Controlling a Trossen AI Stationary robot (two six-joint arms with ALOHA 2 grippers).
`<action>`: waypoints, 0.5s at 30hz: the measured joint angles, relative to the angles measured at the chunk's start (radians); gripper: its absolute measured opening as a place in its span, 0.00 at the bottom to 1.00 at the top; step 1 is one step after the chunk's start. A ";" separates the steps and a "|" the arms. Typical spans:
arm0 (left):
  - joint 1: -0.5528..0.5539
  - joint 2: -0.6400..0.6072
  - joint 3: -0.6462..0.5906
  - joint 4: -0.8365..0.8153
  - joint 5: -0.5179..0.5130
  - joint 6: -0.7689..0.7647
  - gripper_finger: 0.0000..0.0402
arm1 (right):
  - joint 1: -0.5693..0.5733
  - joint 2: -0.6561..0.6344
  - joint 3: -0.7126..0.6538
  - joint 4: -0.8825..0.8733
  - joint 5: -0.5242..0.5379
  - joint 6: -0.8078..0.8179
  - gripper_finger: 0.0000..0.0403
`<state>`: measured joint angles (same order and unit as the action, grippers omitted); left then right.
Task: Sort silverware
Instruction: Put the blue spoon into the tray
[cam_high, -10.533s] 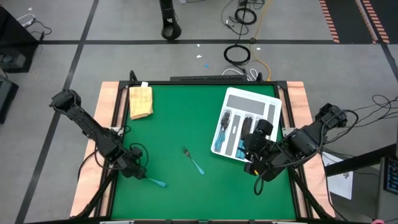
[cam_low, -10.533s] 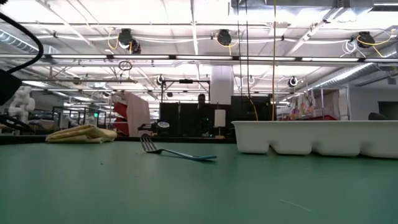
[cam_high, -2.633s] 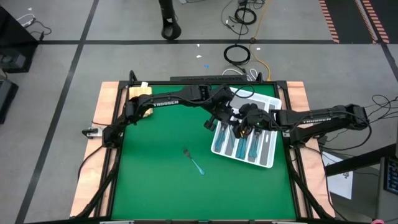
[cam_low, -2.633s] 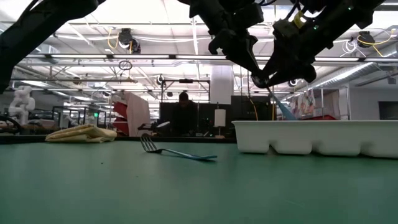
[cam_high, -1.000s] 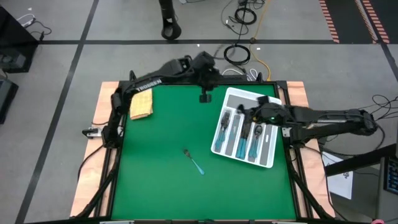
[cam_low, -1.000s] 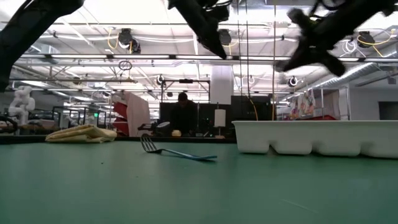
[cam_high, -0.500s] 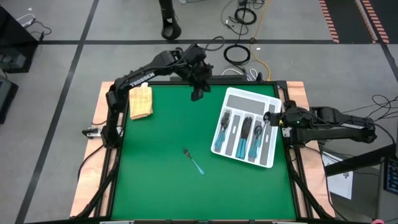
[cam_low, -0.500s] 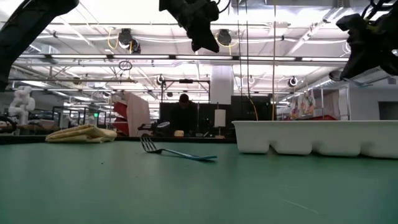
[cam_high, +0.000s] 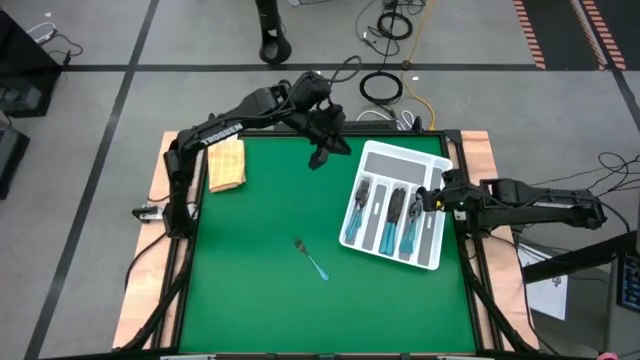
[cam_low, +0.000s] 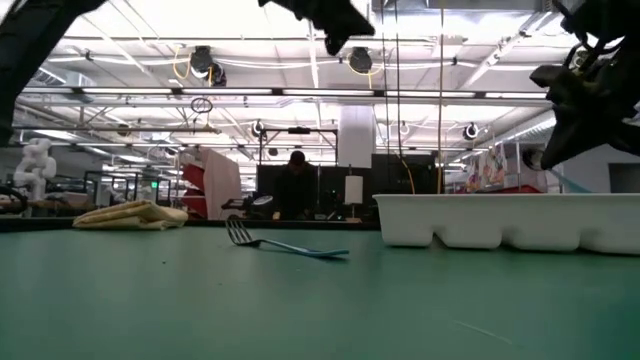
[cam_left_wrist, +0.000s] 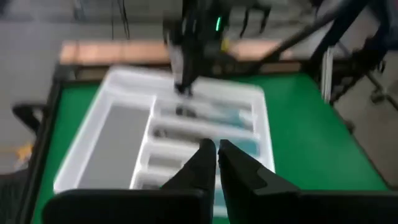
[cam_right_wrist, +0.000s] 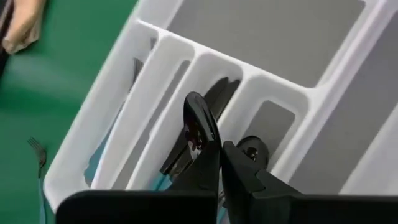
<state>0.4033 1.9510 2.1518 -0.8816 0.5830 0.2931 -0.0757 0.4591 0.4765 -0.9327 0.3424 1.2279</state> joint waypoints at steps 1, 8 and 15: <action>-0.010 -0.013 -0.021 0.048 0.000 -0.020 0.05 | 0.000 0.000 -0.008 0.011 0.001 0.002 0.00; -0.041 -0.149 -0.294 0.192 0.034 -0.027 0.03 | 0.000 0.001 -0.075 0.039 -0.004 -0.001 0.00; -0.039 -0.381 -0.792 0.621 0.028 -0.180 0.03 | 0.000 0.000 -0.137 0.055 -0.006 0.030 0.00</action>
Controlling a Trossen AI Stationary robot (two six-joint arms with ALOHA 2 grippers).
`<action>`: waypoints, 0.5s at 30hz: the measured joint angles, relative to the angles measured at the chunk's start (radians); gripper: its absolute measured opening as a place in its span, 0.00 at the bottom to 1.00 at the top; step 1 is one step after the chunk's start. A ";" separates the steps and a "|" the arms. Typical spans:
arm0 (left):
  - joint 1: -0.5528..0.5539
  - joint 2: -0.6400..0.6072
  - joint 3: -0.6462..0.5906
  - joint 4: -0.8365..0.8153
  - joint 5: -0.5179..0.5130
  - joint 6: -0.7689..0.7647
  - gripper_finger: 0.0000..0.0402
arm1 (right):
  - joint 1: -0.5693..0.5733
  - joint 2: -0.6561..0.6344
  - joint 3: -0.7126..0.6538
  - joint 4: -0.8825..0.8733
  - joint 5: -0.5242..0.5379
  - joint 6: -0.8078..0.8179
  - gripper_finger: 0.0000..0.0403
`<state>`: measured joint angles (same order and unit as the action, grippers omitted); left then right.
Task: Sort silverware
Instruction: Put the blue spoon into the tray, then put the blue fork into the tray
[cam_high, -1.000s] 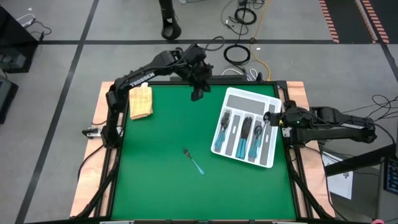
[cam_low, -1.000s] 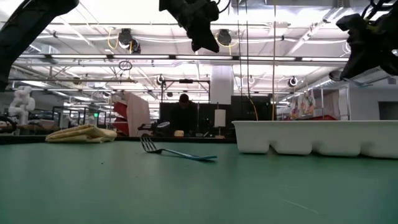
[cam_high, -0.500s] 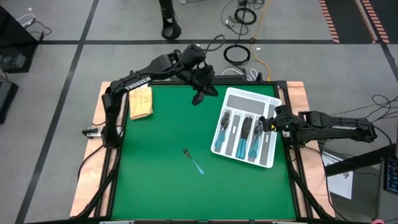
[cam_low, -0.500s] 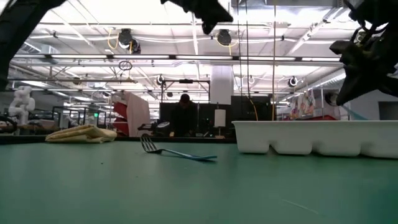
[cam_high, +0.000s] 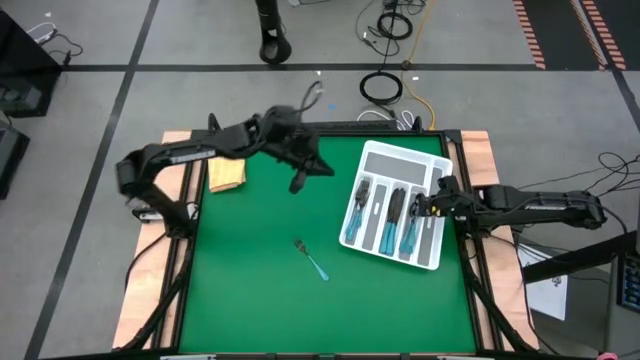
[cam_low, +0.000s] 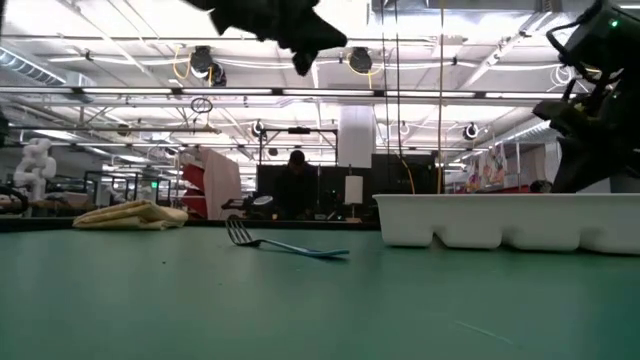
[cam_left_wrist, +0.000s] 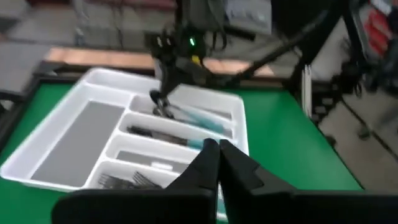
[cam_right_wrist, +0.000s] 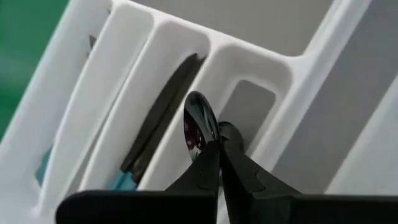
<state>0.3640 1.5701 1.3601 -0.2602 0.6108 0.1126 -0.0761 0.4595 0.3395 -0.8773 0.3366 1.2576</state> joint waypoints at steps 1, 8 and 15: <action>-0.001 -0.034 -0.068 0.080 -0.013 -0.039 0.03 | 0.000 0.000 -0.007 0.000 -0.003 0.007 0.00; -0.002 -0.168 -0.341 0.356 -0.092 -0.160 0.03 | 0.000 0.000 -0.037 0.004 -0.065 0.016 0.01; -0.027 -0.149 -0.353 0.154 -0.092 -0.161 0.08 | 0.000 0.000 -0.042 0.044 -0.128 -0.046 0.21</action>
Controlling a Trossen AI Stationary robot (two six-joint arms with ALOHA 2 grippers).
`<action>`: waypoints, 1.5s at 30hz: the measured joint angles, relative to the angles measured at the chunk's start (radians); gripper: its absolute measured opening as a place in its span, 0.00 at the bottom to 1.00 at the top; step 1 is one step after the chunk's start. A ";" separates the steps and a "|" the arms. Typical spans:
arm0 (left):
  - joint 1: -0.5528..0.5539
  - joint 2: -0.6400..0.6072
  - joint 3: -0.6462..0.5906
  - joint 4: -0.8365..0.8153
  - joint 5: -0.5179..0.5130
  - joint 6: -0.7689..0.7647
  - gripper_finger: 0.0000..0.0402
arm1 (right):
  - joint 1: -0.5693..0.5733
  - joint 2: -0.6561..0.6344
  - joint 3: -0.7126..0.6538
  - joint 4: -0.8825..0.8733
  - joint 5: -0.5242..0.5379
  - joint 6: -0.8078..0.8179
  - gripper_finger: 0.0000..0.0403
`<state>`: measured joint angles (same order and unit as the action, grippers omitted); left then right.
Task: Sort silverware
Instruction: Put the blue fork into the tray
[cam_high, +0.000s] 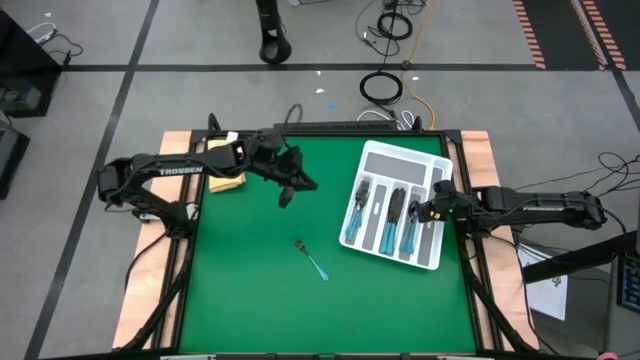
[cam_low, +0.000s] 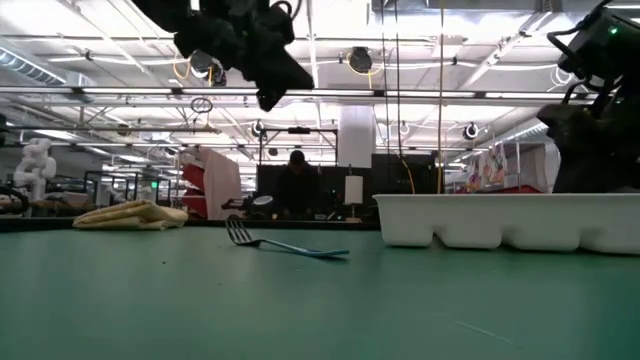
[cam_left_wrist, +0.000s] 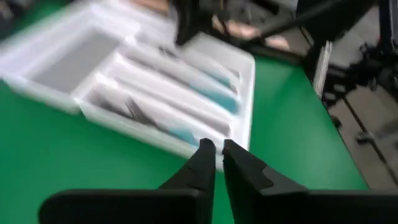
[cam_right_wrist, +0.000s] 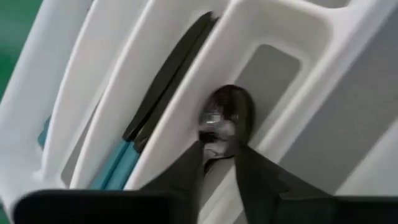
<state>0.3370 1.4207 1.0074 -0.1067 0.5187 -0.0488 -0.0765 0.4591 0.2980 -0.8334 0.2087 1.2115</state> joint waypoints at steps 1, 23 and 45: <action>-0.006 0.000 -0.001 -0.030 0.000 -0.009 0.10 | 0.000 0.000 0.000 0.008 -0.002 -0.006 0.25; -0.162 0.167 0.001 -0.513 -0.213 -0.504 0.20 | 0.000 0.000 0.322 -0.129 0.189 -0.226 0.45; -0.209 0.277 0.000 -0.403 -0.163 -0.556 0.42 | 0.000 0.000 0.321 -0.153 0.178 -0.274 0.45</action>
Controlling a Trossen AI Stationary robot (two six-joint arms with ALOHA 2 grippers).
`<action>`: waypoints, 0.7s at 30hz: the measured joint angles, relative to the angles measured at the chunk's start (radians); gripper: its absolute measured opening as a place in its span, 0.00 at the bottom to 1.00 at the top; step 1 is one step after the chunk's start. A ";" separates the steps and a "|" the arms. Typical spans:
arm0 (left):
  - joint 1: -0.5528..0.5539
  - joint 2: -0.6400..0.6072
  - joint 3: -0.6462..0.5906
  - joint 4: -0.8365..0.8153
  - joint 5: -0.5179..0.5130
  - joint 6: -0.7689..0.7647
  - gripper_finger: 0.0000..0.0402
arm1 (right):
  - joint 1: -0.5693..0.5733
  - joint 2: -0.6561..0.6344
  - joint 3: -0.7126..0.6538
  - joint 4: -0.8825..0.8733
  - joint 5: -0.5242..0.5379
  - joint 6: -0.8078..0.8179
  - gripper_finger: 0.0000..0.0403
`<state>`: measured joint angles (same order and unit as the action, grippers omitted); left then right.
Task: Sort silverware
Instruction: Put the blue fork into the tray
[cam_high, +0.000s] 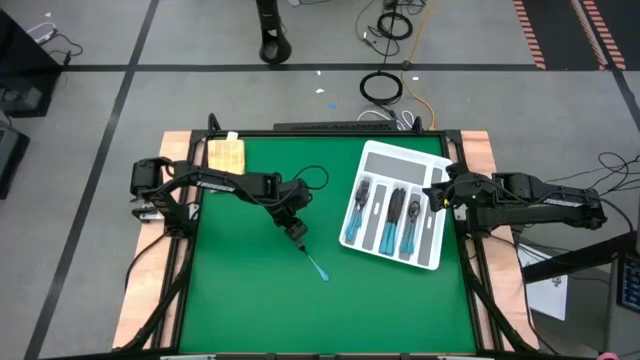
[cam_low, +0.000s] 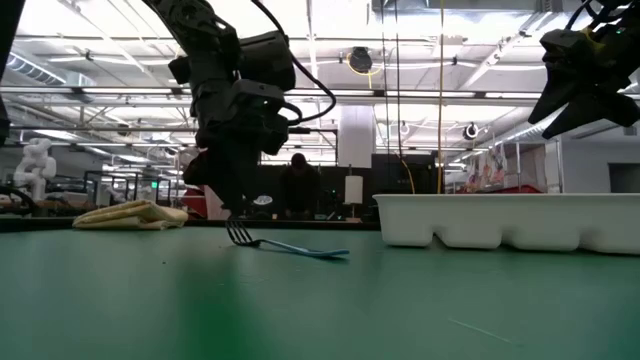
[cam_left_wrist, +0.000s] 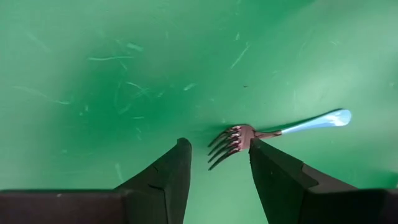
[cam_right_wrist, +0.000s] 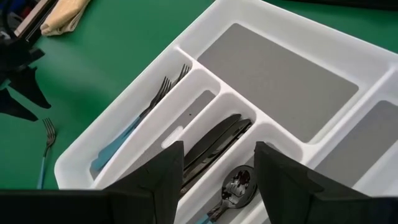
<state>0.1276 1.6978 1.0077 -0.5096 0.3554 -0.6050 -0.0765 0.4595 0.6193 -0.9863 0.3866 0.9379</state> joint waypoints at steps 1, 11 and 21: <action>0.000 0.000 0.000 -0.005 -0.004 0.009 0.42 | 0.000 0.000 0.000 0.000 0.000 0.000 0.45; -0.013 0.035 -0.053 0.051 0.029 -0.017 0.42 | 0.000 0.000 0.000 -0.003 0.001 -0.004 0.45; -0.033 0.066 -0.081 0.168 0.059 -0.044 0.38 | 0.000 0.000 0.000 -0.011 0.001 -0.008 0.45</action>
<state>0.0946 1.7637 0.9268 -0.3417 0.4139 -0.6495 -0.0765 0.4591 0.6193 -0.9978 0.3874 0.9298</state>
